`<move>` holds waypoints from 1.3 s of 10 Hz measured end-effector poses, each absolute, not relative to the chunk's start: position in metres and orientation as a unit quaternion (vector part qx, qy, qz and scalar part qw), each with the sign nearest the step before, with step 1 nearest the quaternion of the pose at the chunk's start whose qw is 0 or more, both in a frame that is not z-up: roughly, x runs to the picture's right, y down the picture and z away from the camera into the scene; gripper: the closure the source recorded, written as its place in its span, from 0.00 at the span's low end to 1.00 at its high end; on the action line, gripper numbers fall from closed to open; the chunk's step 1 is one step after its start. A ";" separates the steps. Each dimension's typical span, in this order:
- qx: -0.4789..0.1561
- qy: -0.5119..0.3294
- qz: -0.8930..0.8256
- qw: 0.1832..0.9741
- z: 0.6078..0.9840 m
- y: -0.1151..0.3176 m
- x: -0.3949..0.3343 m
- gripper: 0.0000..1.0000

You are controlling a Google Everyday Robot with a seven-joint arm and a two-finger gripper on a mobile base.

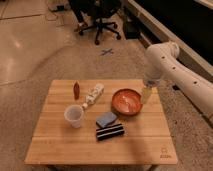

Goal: Pick up the ceramic cup

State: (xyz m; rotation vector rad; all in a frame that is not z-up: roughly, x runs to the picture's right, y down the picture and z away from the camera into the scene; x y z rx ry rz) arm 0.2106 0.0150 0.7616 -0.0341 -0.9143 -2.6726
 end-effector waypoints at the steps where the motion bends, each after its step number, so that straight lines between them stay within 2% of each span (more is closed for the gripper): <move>1: -0.008 -0.320 -0.935 0.154 0.761 0.015 0.208 0.20; 7: 0.128 -0.323 -0.936 -0.048 0.735 0.035 0.040 0.20; 13: 0.243 -0.297 -0.889 -0.250 0.721 0.104 -0.074 0.20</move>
